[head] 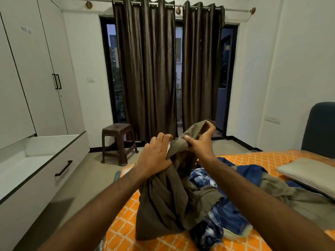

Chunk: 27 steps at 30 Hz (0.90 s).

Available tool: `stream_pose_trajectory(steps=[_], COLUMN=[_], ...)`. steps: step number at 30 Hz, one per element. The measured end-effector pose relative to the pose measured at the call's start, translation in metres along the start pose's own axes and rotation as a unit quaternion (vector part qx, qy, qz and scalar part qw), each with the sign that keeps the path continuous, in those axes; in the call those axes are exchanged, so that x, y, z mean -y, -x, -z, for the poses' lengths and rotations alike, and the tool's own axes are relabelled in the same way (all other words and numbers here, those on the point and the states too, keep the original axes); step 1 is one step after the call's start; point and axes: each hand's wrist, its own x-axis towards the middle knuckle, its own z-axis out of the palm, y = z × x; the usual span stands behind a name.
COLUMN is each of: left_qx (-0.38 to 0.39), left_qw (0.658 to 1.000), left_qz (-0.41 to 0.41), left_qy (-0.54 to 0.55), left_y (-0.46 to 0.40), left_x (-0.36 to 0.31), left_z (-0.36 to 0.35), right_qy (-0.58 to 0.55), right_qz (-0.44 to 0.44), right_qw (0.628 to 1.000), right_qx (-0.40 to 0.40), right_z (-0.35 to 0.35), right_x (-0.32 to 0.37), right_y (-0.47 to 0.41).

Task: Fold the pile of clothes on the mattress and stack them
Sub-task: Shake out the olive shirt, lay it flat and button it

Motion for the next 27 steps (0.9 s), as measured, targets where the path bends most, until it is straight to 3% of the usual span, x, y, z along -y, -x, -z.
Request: stream_pose_trajectory(steps=[3, 6, 7, 9, 10, 11, 13, 15, 16, 19, 21, 22, 27], left_qx=[-0.026, 0.019, 0.086, 0.206, 0.216, 0.172, 0.011, -0.063, -0.026, 0.203, 0.260, 0.239, 0.020], left_qw=[0.999, 0.979, 0.947, 0.841, 0.821, 0.844, 0.914, 0.919, 0.907, 0.843, 0.797, 0.800, 0.909], left_qz=[0.008, 0.089, 0.115, 0.129, 0.110, 0.085, 0.052, 0.062, 0.075, 0.091, 0.091, 0.087, 0.084], left_qy=[-0.019, 0.181, 0.288, 0.483, 0.516, 0.501, 0.402, 0.383, 0.413, 0.490, 0.538, 0.543, 0.409], left_y=[-0.003, -0.003, -0.003, -0.001, 0.001, -0.001, -0.009, -0.020, -0.024, -0.022, -0.013, -0.010, -0.016], left_x=[-0.001, -0.009, -0.010, -0.014, -0.016, -0.017, -0.015, -0.011, -0.009, -0.010, -0.013, -0.014, -0.003], left_z=[-0.007, -0.005, -0.002, 0.002, 0.005, 0.008, 0.010, 0.017, 0.023, 0.032, 0.028, 0.024, 0.020], right_qy=[0.014, -0.003, -0.009, -0.021, -0.030, -0.036, -0.035, -0.037, -0.057, -0.180, -0.220, -0.220, -0.103], right_qz=[0.015, -0.030, -0.047, -0.071, -0.079, -0.089, -0.111, -0.136, -0.155, -0.209, -0.223, -0.228, -0.274], right_qw=[0.999, 0.996, 0.994, 0.989, 0.986, 0.982, 0.974, 0.962, 0.951, 0.897, 0.867, 0.865, 0.879], right_qx=[0.042, 0.084, 0.098, 0.127, 0.147, 0.165, 0.195, 0.234, 0.260, 0.345, 0.387, 0.390, 0.376], right_z=[0.002, 0.005, 0.006, 0.010, 0.012, 0.014, 0.017, 0.018, 0.020, 0.028, 0.035, 0.038, 0.059], right_x=[0.002, 0.008, 0.012, 0.022, 0.025, 0.029, 0.032, 0.032, 0.031, 0.027, 0.023, 0.019, -0.006], right_y=[0.001, -0.002, -0.001, 0.001, 0.001, 0.002, 0.002, 0.004, 0.004, 0.009, 0.013, 0.015, 0.032])
